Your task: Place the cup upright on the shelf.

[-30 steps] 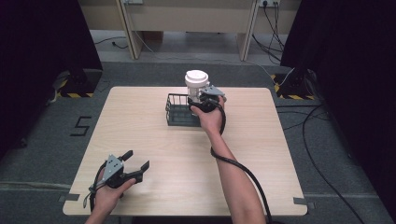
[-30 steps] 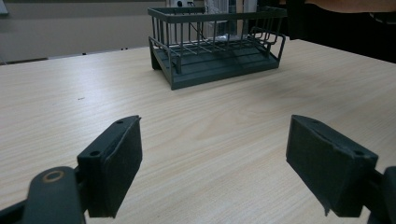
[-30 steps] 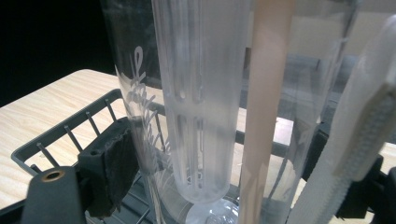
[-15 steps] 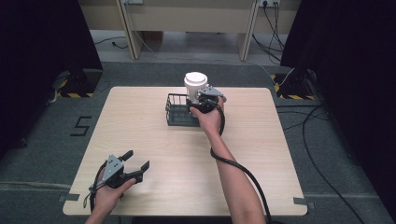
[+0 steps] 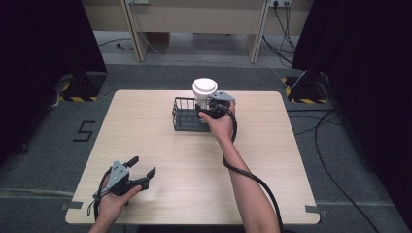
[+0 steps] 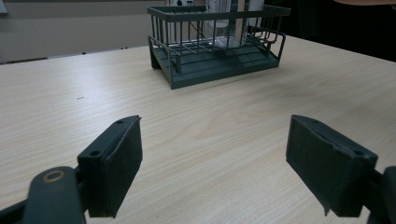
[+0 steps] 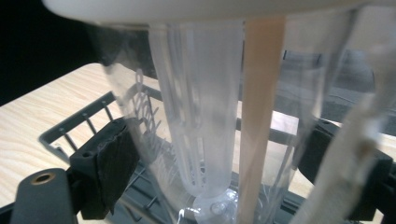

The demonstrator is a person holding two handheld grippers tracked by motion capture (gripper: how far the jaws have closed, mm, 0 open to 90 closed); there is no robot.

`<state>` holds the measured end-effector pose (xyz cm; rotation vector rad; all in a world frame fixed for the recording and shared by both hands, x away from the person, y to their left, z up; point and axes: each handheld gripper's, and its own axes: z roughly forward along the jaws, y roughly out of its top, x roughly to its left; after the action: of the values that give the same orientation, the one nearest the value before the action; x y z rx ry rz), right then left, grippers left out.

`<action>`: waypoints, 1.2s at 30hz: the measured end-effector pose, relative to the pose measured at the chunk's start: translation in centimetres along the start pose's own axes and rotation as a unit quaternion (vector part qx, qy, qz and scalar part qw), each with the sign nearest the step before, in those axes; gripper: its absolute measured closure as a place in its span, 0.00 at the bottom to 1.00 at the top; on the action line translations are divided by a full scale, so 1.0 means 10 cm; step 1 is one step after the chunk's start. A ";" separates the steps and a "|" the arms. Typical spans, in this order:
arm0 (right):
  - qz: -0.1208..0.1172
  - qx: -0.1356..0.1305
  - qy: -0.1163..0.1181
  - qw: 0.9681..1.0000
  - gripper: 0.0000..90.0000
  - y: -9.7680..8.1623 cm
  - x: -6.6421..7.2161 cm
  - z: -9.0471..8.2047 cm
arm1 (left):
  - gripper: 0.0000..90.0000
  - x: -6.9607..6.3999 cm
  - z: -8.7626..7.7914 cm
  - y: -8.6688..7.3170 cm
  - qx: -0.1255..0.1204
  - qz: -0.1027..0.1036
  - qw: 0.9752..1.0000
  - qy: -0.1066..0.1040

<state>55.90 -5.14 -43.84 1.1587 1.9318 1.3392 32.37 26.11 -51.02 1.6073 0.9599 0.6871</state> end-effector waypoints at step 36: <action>0.001 -0.010 0.016 1.000 0.17 -0.05 0.00 -0.58 | 0.20 -0.01 0.00 0.00 -0.001 0.001 1.000 0.003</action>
<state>51.08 -8.01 -42.11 1.1370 1.9350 1.3823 32.30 25.98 -51.03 1.6059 0.9619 0.6944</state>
